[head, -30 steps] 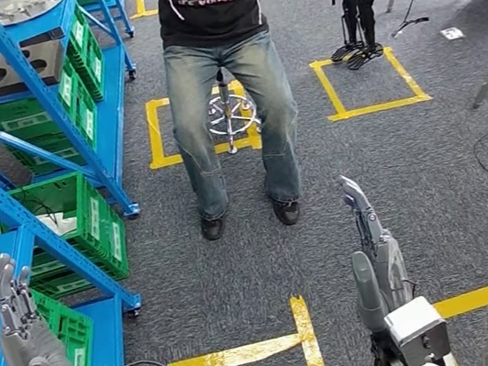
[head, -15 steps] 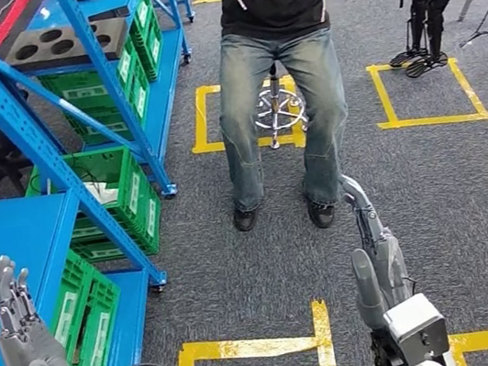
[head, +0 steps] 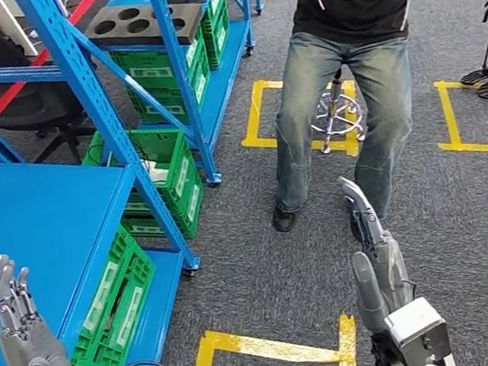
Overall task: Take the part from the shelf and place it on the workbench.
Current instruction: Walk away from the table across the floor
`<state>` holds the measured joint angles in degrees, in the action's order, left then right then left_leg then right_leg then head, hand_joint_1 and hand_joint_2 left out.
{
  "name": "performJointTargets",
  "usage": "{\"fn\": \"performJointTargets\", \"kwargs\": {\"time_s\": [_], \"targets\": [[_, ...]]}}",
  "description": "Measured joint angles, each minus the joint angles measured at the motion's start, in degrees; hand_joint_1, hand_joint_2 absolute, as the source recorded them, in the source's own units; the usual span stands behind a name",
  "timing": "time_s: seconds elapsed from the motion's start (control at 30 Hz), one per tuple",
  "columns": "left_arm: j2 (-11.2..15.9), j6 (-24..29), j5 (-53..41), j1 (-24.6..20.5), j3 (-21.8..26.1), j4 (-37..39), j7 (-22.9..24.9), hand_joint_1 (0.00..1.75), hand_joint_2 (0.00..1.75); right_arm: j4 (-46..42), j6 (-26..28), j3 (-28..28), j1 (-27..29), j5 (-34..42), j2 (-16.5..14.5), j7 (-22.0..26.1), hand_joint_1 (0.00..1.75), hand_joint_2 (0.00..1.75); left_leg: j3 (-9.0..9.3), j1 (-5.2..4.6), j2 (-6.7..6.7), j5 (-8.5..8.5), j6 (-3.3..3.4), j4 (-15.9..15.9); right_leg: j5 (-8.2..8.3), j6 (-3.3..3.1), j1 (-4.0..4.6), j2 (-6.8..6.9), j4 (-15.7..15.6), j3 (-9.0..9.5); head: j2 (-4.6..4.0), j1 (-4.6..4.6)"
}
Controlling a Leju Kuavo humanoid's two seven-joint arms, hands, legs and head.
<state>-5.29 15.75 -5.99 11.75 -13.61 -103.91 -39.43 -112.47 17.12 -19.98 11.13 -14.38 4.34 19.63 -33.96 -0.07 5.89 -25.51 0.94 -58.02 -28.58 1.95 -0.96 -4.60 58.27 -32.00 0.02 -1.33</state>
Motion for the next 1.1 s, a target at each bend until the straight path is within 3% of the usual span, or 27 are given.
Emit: {"fn": "performJointTargets", "kwargs": {"time_s": [0.07,0.1,0.17,0.23,0.3,0.33,0.37,0.43,0.5,0.53,0.6,0.67,0.73,0.77,0.8,0.83,0.9,0.97,1.03,1.1], "targets": [[-0.02,-0.12,-0.1,0.0,-0.02,0.0,0.0,0.0,0.0,-0.05,0.33,0.05,0.18,-0.01,0.01,0.06,0.0,0.0,-0.48,0.18,1.23,0.29,-0.76,-0.03,-0.11,-0.39,0.09,0.68,-0.34,0.41,0.0,0.06],[-0.02,-0.14,-0.15,0.0,-0.04,0.01,0.0,0.0,0.0,-0.14,0.52,0.1,0.29,0.01,0.01,0.08,0.0,0.0,-0.64,0.19,1.07,0.11,-1.06,-0.28,0.0,-0.69,0.06,1.36,-0.57,0.56,0.0,0.08],[-0.03,-0.15,-0.32,-0.28,-0.17,0.07,0.0,0.0,0.0,-0.5,0.93,0.28,0.83,0.14,0.02,0.2,0.0,0.0,-2.0,0.07,-1.23,-1.93,-1.59,-3.4,0.16,-1.37,-0.06,2.99,-1.07,0.96,0.0,0.46],[-0.04,-0.12,-0.52,-0.53,-0.48,0.26,0.0,0.0,0.0,-0.85,1.21,0.66,1.73,0.37,0.04,0.39,0.0,0.0,-5.25,0.19,-4.09,-5.59,-2.07,-10.54,0.06,-1.81,0.11,4.69,-1.17,1.09,0.0,0.81],[-0.04,0.01,-0.69,-0.58,-0.84,0.56,0.0,0.0,0.0,-0.95,1.33,1.16,2.46,0.52,0.05,0.59,0.0,0.0,-7.74,0.48,-4.88,-7.25,-2.4,-15.9,-0.09,-1.91,0.26,6.33,-1.15,1.09,0.0,0.82],[-0.04,0.11,-0.74,-0.59,-1.0,0.7,0.0,0.0,0.0,-0.97,1.32,1.38,2.69,0.57,0.05,0.69,0.0,0.0,-7.58,0.56,-5.05,-6.55,-2.47,-15.73,-0.18,-1.89,0.29,7.07,-1.15,1.15,0.0,0.82],[-0.04,0.22,-0.78,-0.61,-1.19,0.8,0.0,0.0,0.0,-1.02,1.31,1.55,2.87,0.61,0.05,0.77,0.0,0.0,-6.26,0.6,-5.39,-4.86,-2.44,-13.23,-0.3,-1.81,0.3,7.76,-1.14,1.28,0.0,0.82],[-0.04,0.42,-0.83,-0.78,-1.46,0.92,0.0,0.0,0.0,-1.17,1.24,1.79,3.08,0.64,0.05,0.89,0.0,0.0,-2.12,0.3,-7.76,-1.35,-2.12,-5.42,-0.63,-1.48,0.46,8.93,-1.13,1.7,0.0,0.84],[-0.05,0.63,-0.86,-1.19,-1.72,1.01,0.0,0.0,0.0,-1.31,1.08,2.02,3.15,0.64,0.05,0.97,0.0,0.0,0.2,-0.19,-9.86,-0.2,-1.44,-0.77,-1.0,-1.0,0.79,9.97,-1.05,2.03,0.0,0.78],[-0.05,0.74,-0.87,-1.36,-1.81,1.06,0.0,0.0,0.0,-1.35,0.98,2.13,3.16,0.64,0.05,0.98,0.0,0.0,0.34,-0.43,-9.96,-0.46,-1.1,-0.33,-1.13,-0.75,0.91,10.53,-1.08,2.17,0.0,0.77],[-0.06,0.92,-0.89,-1.48,-1.91,1.1,0.0,0.0,0.0,-1.43,0.81,2.32,3.04,0.63,0.05,0.98,0.0,0.0,0.38,-0.34,-8.67,-0.33,-0.32,0.05,-1.53,-0.14,0.83,11.01,-1.11,2.51,0.0,0.71],[-0.09,1.12,-0.92,-1.62,-1.98,1.1,0.0,0.0,0.0,-1.52,0.74,2.51,2.99,0.63,0.07,1.01,0.0,0.0,0.61,-0.04,-7.41,-0.1,0.48,0.45,-3.3,0.41,0.56,8.49,1.15,1.67,0.0,0.54],[-0.13,1.34,-0.95,-1.73,-2.14,1.13,0.0,0.0,0.0,-1.58,0.68,2.67,3.13,0.64,0.07,0.98,0.0,0.0,0.61,0.12,-6.2,-0.02,0.96,0.54,-6.72,0.64,0.38,5.43,8.13,-1.79,0.0,0.27],[-0.14,1.43,-0.95,-1.72,-2.21,1.16,0.0,0.0,0.0,-1.58,0.64,2.71,3.19,0.65,0.08,0.95,0.0,0.0,0.57,0.12,-5.54,-0.03,1.05,0.52,-8.13,0.71,0.37,4.94,12.07,-3.9,0.0,0.19],[-0.13,1.51,-0.95,-1.7,-2.27,1.2,0.0,0.0,0.0,-1.58,0.62,2.74,3.24,0.66,0.09,0.92,0.0,0.0,0.57,0.1,-4.82,-0.03,1.07,0.51,-8.7,0.76,0.37,4.75,14.86,-5.57,0.0,0.18],[-0.12,1.6,-0.94,-1.69,-2.3,1.22,0.0,0.0,0.0,-1.58,0.59,2.76,3.24,0.65,0.1,0.93,0.0,0.0,0.62,0.09,-4.08,-0.04,1.07,0.48,-8.09,0.77,0.37,4.68,15.55,-6.28,0.0,0.17],[-0.11,1.72,-0.94,-1.7,-2.31,1.25,0.0,0.0,0.0,-1.58,0.53,2.8,3.22,0.62,0.11,0.93,0.0,0.0,0.81,0.13,-2.54,-0.1,0.98,0.4,-3.9,0.62,0.28,4.07,10.28,-4.49,0.0,0.17],[-0.11,1.81,-0.92,-1.73,-2.34,1.25,0.0,0.0,0.0,-1.6,0.47,2.87,3.22,0.56,0.11,0.94,0.0,0.0,0.73,0.1,-1.13,-0.25,0.61,0.06,-0.57,0.36,0.0,1.61,2.77,-1.28,0.0,0.21],[-0.09,1.95,-0.86,-1.68,-2.37,1.25,0.0,0.0,0.0,-1.64,0.31,2.94,3.18,0.48,0.11,0.87,0.0,0.0,0.2,0.19,0.04,-0.17,-0.09,-0.21,-0.18,0.04,-0.06,0.11,-0.18,0.24,0.0,0.24],[-0.05,2.11,-0.78,-1.51,-2.38,1.22,0.0,0.0,0.0,-1.67,0.06,2.97,2.99,0.42,0.11,0.79,0.0,0.0,-0.22,0.36,1.02,-0.01,-0.79,-0.26,-0.15,-0.43,-0.06,1.18,-0.43,0.59,0.0,0.24]]}}
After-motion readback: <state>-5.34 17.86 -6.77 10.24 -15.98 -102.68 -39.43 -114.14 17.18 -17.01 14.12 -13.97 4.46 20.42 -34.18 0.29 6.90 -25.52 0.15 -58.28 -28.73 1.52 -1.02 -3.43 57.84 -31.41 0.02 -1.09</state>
